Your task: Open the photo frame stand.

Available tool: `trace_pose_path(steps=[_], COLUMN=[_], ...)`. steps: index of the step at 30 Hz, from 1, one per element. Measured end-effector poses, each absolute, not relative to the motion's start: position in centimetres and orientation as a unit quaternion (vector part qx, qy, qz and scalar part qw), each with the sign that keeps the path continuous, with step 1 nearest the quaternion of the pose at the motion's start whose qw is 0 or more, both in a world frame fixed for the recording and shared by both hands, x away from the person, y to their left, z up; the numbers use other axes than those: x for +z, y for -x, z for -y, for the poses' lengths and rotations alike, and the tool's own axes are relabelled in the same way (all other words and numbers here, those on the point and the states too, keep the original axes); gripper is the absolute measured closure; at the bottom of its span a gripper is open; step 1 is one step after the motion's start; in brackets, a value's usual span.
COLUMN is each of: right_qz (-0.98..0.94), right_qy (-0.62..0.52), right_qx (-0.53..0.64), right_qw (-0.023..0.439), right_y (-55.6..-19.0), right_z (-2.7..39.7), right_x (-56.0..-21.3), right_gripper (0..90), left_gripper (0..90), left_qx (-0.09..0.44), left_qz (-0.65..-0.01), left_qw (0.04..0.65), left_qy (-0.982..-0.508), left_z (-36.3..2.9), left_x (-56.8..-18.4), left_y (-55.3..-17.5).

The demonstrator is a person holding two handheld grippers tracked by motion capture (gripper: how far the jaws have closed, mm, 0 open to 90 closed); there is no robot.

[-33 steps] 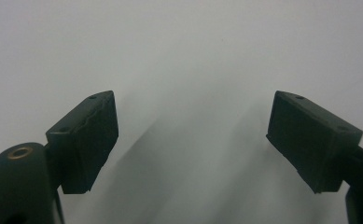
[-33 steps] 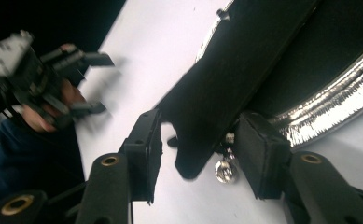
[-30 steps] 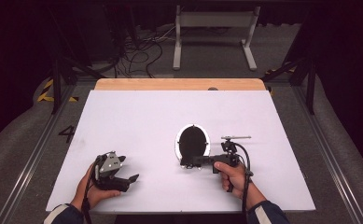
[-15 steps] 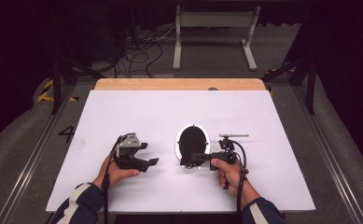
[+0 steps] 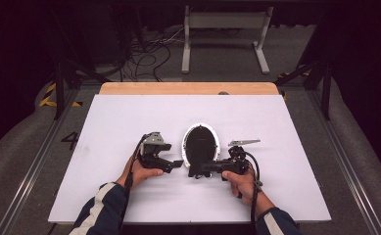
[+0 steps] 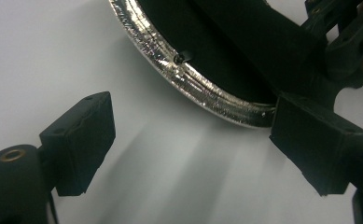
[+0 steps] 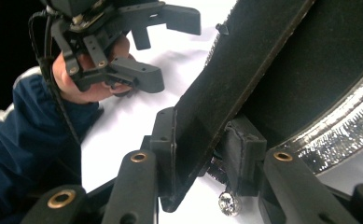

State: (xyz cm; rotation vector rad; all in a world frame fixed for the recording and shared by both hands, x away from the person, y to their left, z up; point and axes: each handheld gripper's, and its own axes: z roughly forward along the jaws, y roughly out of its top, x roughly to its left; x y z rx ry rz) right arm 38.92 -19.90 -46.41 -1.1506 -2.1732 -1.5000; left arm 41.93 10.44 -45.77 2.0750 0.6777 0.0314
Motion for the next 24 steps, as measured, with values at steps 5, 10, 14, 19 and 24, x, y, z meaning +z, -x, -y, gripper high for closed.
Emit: trace_pose_path(steps=[5, 10, 14, 19, 24], right_qz=[0.764, 0.774, 0.780, 0.781, 0.782], right_qy=[0.372, 0.353, 0.344, 0.343, 0.341], right_qx=[-0.516, -0.517, -0.516, -0.517, -0.517], right_qw=[0.106, 0.092, 0.079, 0.071, 0.066], right_y=[-38.6, -38.4, -38.2, -38.0, -37.9], right_z=[19.6, 19.5, 19.4, 19.3, 19.2], right_x=[-46.1, -45.9, -45.8, -45.7, -45.7], right_gripper=[68.4, 68.9, 69.1, 69.1, 69.0], left_gripper=[13.2, 13.4, 17.2, 23.3, 20.4], left_qx=[0.008, -0.006, -0.015, -0.044, -0.047], left_qz=[-0.269, -0.270, -0.274, -0.273, -0.262], left_qw=[0.470, 0.474, 0.476, 0.489, 0.480], left_qy=[-0.841, -0.838, -0.836, -0.827, -0.836], left_z=[-9.7, -8.8, -8.5, -8.8, -8.2], left_x=[-45.6, -45.7, -45.7, -45.9, -45.9], left_y=[-42.4, -42.9, -42.9, -43.1, -42.9])
